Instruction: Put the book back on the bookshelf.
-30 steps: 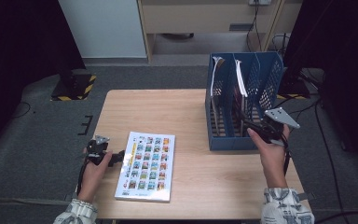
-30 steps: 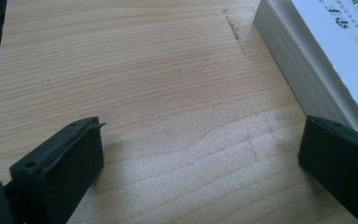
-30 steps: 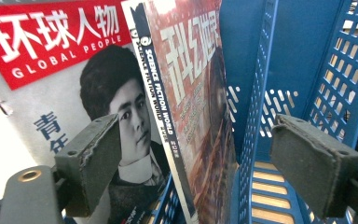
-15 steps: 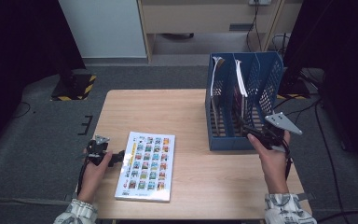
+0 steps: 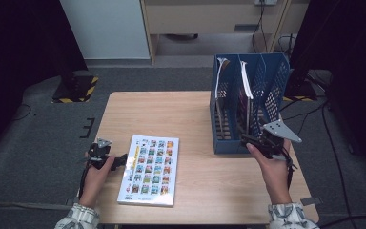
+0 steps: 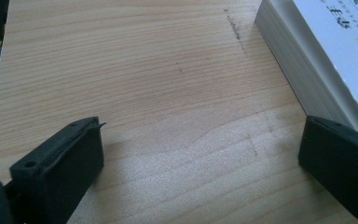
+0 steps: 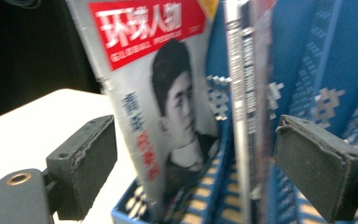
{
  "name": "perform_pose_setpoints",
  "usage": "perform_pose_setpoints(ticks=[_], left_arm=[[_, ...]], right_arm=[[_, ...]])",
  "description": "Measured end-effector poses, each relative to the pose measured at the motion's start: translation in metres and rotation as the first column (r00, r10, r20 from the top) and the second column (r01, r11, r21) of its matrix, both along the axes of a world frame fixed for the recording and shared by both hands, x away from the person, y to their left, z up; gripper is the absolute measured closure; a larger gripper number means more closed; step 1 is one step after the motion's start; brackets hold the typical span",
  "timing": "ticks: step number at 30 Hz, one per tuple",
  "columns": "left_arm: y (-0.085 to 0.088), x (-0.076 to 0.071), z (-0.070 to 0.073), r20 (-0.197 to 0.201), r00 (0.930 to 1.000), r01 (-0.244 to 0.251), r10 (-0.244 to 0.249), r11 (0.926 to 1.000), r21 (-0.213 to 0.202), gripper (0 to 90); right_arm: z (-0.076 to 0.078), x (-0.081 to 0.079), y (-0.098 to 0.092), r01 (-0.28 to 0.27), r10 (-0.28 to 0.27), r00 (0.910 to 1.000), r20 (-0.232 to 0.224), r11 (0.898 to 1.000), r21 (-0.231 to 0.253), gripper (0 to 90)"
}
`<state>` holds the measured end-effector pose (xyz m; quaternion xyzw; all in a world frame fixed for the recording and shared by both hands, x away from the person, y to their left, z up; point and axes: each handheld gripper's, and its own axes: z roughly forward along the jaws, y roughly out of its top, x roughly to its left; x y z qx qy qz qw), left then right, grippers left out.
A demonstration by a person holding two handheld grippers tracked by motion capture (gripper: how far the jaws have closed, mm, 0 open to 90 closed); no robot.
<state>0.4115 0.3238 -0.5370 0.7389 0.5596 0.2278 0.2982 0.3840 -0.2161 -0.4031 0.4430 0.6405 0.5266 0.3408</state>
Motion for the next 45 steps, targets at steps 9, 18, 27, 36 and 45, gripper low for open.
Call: perform_pose_setpoints(ticks=[9, 18, 27, 36, 45], left_arm=[[0.000, 0.000, 0.000, 0.000, 1.0000, 0.000, 0.000, 1.0000, 0.000, 0.0], [0.000, 0.000, 0.000, 0.000, 1.0000, 0.000, 0.000, 1.0000, 0.000, 0.0], [0.000, 0.000, 0.000, 0.002, 1.0000, -0.002, 0.002, 1.0000, 0.000, 0.0], [-0.001, -0.002, 0.001, 0.020, 0.9997, 0.014, -0.014, 0.9998, 0.010, 3.3], [0.011, -0.009, 0.019, 0.059, 0.9972, -0.042, 0.047, 0.9961, -0.078, 8.1]], right_arm=[[-0.002, -0.010, 0.021, -0.073, 0.073, 0.9973, -0.009, 0.997, -0.025, 14.7], [-0.004, -0.010, 0.034, -0.114, 0.113, 0.9932, -0.025, 0.993, -0.041, 15.4], [-0.018, -0.007, 0.053, -0.191, 0.186, 0.9811, -0.053, 0.976, -0.102, 26.0], [-0.032, -0.006, 0.083, -0.301, 0.295, 0.9533, -0.067, 0.944, -0.134, 31.1], [-0.048, -0.004, 0.115, -0.378, 0.359, 0.9227, -0.142, 0.915, -0.143, 18.3]])
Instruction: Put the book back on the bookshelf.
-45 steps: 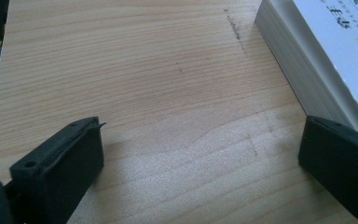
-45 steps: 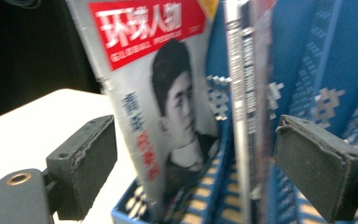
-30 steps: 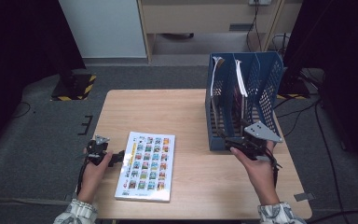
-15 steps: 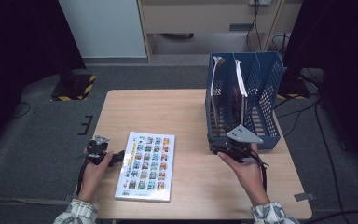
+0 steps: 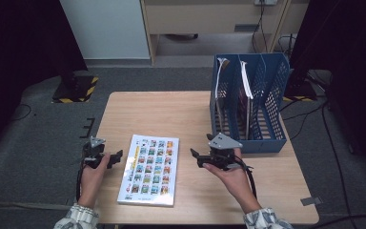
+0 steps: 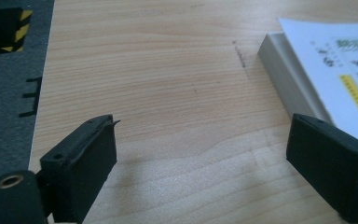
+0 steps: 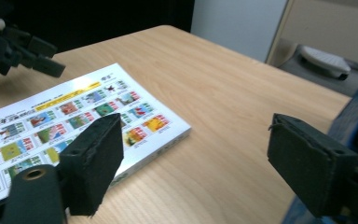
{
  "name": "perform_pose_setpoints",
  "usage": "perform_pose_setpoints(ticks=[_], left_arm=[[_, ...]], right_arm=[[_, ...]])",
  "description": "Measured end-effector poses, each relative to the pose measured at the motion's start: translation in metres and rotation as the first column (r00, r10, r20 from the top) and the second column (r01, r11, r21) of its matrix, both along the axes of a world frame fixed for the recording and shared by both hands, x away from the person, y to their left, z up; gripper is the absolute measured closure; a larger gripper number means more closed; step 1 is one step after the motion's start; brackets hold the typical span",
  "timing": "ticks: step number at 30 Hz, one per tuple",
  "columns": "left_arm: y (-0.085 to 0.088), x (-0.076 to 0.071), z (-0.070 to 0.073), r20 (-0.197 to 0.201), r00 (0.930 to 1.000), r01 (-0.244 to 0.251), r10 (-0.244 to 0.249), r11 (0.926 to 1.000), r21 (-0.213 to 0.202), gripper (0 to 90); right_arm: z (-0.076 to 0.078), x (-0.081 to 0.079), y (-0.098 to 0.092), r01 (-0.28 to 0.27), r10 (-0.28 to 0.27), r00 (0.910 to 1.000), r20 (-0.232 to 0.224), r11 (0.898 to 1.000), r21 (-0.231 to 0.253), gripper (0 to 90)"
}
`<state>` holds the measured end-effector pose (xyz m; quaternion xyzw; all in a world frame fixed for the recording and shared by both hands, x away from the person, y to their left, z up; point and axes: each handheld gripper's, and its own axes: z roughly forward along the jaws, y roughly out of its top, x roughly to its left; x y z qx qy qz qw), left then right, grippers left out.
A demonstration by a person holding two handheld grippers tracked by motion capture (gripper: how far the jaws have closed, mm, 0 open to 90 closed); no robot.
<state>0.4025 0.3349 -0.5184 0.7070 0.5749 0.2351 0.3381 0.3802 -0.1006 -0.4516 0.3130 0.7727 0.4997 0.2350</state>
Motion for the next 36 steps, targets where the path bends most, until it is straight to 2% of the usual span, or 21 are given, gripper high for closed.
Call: perform_pose_setpoints(ticks=[3, 4, 6, 8, 10, 13, 17, 21, 24, 31, 36], left_arm=[[-0.002, -0.003, 0.005, 0.002, 0.9998, 0.022, -0.022, 0.9997, -0.013, 8.8], [-0.006, -0.006, 0.009, 0.017, 0.9994, 0.029, -0.029, 0.9994, -0.021, 8.8], [-0.008, -0.006, 0.011, 0.028, 0.9991, 0.031, -0.031, 0.9991, -0.028, 8.7], [-0.013, -0.008, 0.015, 0.034, 0.9981, 0.054, -0.052, 0.9979, -0.036, 8.1], [-0.019, -0.010, 0.017, 0.038, 0.9965, 0.076, -0.075, 0.9963, -0.039, 8.1], [-0.026, -0.011, 0.019, 0.037, 0.9939, 0.105, -0.104, 0.9939, -0.032, 8.9], [-0.032, -0.011, 0.019, 0.037, 0.9901, 0.136, -0.136, 0.9905, -0.018, 11.7], [-0.041, -0.007, 0.016, 0.019, 0.9868, 0.161, -0.161, 0.9869, 0.002, 15.2], [-0.048, -0.005, 0.015, 0.007, 0.9848, 0.174, -0.174, 0.9848, 0.011, 17.7], [-0.056, 0.000, 0.007, -0.010, 0.9820, 0.189, -0.189, 0.9813, 0.037, 17.3], [-0.059, 0.004, 0.000, -0.022, 0.9803, 0.197, -0.196, 0.9802, 0.024, 15.2]], right_arm=[[-0.008, 0.002, 0.014, -0.023, 0.023, 0.9996, -0.018, 1.000, -0.018, 16.6], [-0.013, 0.002, 0.024, -0.040, 0.039, 0.9986, -0.036, 0.999, -0.031, 16.5], [-0.015, 0.002, 0.029, -0.051, 0.049, 0.9979, -0.043, 0.998, -0.037, 16.5], [-0.025, 0.002, 0.046, -0.087, 0.083, 0.9942, -0.069, 0.994, -0.065, 15.8], [-0.029, 0.002, 0.051, -0.098, 0.092, 0.9924, -0.082, 0.992, -0.074, 15.6], [-0.040, 0.005, 0.066, -0.124, 0.113, 0.9881, -0.104, 0.987, -0.098, 16.0], [-0.048, 0.011, 0.080, -0.143, 0.130, 0.9827, -0.132, 0.985, -0.098, 16.1], [-0.056, 0.018, 0.087, -0.143, 0.126, 0.9776, -0.168, 0.985, -0.093, 16.1], [-0.060, 0.018, 0.088, -0.148, 0.127, 0.9719, -0.198, 0.984, -0.097, 16.0], [-0.065, 0.018, 0.087, -0.142, 0.116, 0.9653, -0.234, 0.985, -0.099, 15.6], [-0.071, 0.019, 0.089, -0.141, 0.112, 0.9608, -0.253, 0.985, -0.100, 15.3]])
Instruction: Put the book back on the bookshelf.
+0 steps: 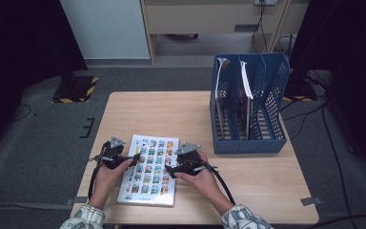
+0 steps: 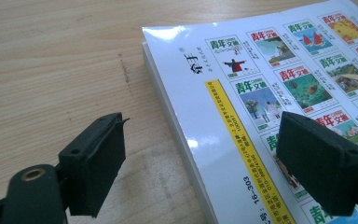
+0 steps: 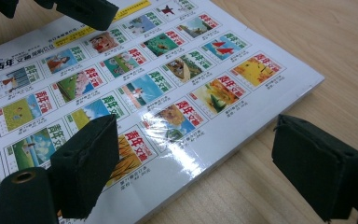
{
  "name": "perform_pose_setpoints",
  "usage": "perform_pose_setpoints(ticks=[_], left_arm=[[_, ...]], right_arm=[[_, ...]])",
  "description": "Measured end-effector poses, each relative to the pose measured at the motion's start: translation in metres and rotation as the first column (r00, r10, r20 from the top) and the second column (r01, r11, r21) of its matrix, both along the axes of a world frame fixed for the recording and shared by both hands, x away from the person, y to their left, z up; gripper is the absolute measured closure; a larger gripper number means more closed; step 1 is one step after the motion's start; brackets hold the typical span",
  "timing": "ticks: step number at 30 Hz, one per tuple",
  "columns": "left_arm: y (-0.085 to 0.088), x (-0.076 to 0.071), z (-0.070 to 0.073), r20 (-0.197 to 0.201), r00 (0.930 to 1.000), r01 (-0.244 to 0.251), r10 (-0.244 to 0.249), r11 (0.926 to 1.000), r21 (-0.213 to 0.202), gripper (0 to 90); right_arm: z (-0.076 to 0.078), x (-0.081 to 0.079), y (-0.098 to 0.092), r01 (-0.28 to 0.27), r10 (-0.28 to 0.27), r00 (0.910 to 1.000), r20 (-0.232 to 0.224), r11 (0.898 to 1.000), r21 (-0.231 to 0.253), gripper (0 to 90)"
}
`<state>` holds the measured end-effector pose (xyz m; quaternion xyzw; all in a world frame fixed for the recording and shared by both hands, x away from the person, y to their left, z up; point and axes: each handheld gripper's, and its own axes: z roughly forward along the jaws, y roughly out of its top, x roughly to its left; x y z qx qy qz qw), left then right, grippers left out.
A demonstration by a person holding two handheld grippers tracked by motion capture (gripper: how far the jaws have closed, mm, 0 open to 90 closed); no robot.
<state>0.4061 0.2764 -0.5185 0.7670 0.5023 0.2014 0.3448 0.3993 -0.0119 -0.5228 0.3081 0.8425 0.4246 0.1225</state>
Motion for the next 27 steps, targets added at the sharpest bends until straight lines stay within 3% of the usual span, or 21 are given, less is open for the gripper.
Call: perform_pose_setpoints(ticks=[6, 13, 14, 22, 27], left_arm=[[-0.003, 0.001, -0.005, -0.007, 0.9998, 0.019, -0.019, 0.9994, -0.029, 12.9], [-0.004, 0.004, -0.009, -0.031, 0.9990, 0.029, -0.032, 0.9956, -0.089, 11.1], [-0.004, 0.005, -0.011, -0.039, 0.9987, 0.029, -0.034, 0.9937, -0.109, 11.0], [-0.007, 0.007, -0.013, -0.059, 0.9971, 0.039, -0.048, 0.9884, -0.147, 10.6], [-0.009, 0.007, -0.013, -0.057, 0.9970, 0.044, -0.052, 0.9886, -0.144, 10.1]], right_arm=[[-0.005, 0.001, 0.002, -0.008, 0.007, 0.9997, -0.023, 1.000, -0.019, 13.6], [-0.008, 0.000, 0.004, -0.014, 0.014, 0.9995, -0.029, 1.000, -0.005, 12.3], [-0.010, 0.001, 0.003, -0.011, 0.012, 0.9988, -0.048, 1.000, 0.009, 12.0], [-0.011, 0.001, 0.002, -0.010, 0.012, 0.9984, -0.056, 1.000, 0.026, 12.0], [-0.014, 0.001, 0.003, 0.005, -0.002, 0.9971, -0.076, 0.999, 0.049, 11.2]])
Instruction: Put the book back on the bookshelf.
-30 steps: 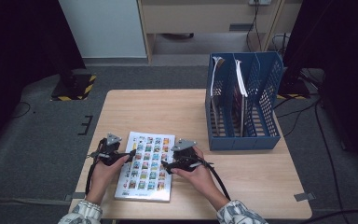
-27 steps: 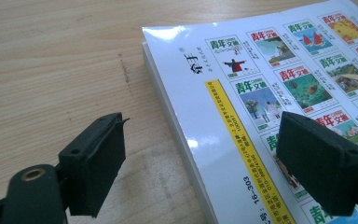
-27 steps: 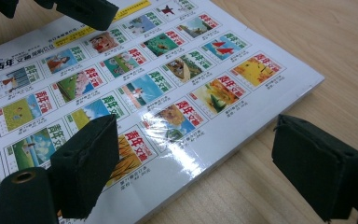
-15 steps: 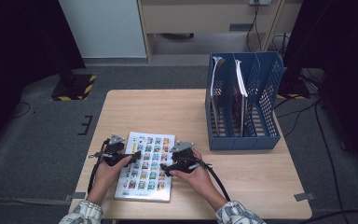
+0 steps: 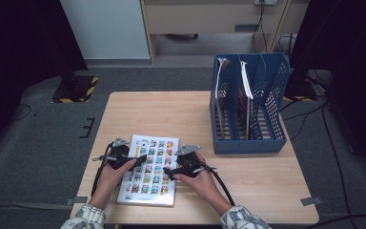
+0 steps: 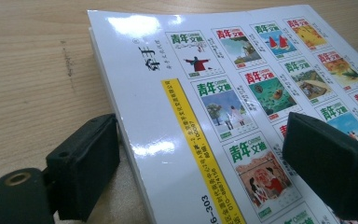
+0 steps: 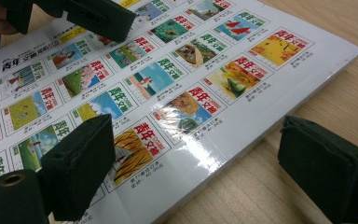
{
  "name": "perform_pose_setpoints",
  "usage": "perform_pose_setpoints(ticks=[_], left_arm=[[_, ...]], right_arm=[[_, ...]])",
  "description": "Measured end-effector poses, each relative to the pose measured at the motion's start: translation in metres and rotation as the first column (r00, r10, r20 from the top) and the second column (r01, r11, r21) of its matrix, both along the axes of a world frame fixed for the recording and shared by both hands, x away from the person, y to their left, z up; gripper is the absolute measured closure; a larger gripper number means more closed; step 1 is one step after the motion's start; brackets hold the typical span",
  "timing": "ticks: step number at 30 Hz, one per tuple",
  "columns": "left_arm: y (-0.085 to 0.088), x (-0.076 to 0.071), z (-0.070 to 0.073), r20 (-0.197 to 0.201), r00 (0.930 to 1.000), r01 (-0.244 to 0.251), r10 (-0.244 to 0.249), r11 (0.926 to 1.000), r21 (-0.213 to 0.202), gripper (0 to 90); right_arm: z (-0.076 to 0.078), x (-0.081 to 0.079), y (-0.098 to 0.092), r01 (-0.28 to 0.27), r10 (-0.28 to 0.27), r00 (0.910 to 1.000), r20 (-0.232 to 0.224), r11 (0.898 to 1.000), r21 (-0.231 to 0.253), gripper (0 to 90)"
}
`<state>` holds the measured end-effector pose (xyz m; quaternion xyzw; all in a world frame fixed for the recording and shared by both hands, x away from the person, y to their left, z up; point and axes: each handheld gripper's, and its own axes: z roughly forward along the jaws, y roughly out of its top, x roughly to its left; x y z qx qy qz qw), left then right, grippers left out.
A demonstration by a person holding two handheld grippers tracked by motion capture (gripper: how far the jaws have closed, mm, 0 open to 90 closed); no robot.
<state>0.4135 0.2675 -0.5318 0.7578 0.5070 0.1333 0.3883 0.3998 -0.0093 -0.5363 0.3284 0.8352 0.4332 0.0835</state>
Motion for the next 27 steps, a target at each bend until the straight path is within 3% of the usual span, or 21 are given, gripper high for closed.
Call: perform_pose_setpoints(ticks=[8, 13, 19, 27], left_arm=[[-0.002, 0.002, -0.003, 0.024, 0.9997, 0.006, -0.006, 0.9999, -0.009, 6.5], [-0.003, 0.003, -0.002, 0.013, 0.9999, -0.008, 0.008, 1.0000, -0.004, 6.8], [-0.001, 0.001, 0.005, 0.013, 0.9985, -0.053, 0.053, 0.9985, 0.012, 21.2], [0.002, -0.004, 0.019, 0.040, 0.9975, -0.056, 0.058, 0.9967, -0.058, 29.0]], right_arm=[[-0.001, 0.002, -0.001, 0.025, -0.023, 0.9961, -0.085, 0.999, 0.023, 10.4], [-0.002, 0.002, 0.000, 0.004, -0.002, 0.9970, -0.077, 1.000, 0.022, 10.5], [-0.002, 0.001, 0.002, 0.004, -0.002, 0.9974, -0.072, 1.000, 0.019, 9.2], [-0.002, 0.001, 0.002, 0.008, -0.006, 0.9974, -0.072, 1.000, 0.015, 7.7]])
